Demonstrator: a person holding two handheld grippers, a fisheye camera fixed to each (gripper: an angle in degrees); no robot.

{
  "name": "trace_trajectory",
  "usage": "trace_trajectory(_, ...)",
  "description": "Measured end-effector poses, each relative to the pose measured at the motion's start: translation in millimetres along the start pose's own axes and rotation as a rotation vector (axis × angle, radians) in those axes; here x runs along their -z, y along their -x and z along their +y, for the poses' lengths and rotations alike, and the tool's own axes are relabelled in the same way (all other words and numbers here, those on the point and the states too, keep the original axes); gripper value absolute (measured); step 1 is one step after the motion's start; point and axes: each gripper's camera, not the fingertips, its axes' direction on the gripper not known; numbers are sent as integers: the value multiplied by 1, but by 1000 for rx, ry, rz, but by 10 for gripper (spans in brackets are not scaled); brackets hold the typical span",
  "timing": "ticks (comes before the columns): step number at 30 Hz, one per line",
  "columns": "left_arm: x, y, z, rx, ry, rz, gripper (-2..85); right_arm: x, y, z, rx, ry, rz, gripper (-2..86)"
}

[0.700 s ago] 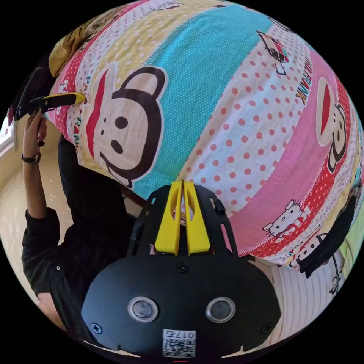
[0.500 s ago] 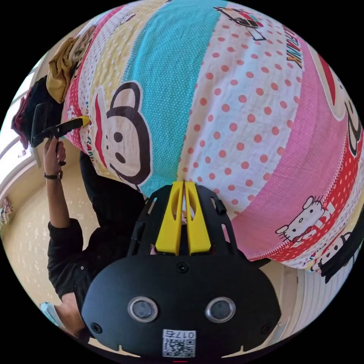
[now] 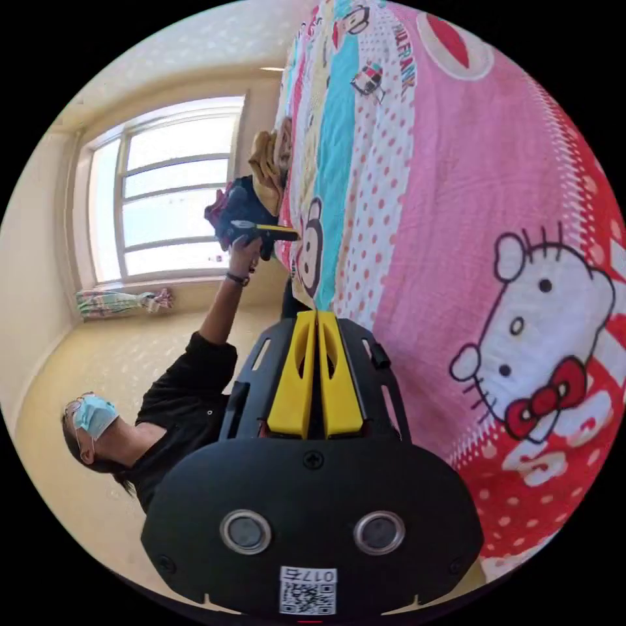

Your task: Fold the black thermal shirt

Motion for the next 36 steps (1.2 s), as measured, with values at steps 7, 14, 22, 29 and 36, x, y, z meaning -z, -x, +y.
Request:
trace_trajectory(7, 35, -114, -46, -222, 182, -508, -10, 193, -34, 181, -137, -462, 317, 12)
trace_trajectory(14, 73, -131, -101, -260, 387, -467, -8, 328, -54, 347, -280, -744, 435, 69)
trace_trajectory(22, 110, -128, -130, -261, 443, -357, -6, 390, -99, 428, -220, -1086, 534, 88)
trace_trajectory(29, 127, -128, -145, -304, 466, -327, -6, 437, -131, 394, -239, -932, 562, 104)
trace_trajectory(36, 138, -104, -147, -280, 423, -208, -6, 447, -231, 375, -491, -816, 337, 44)
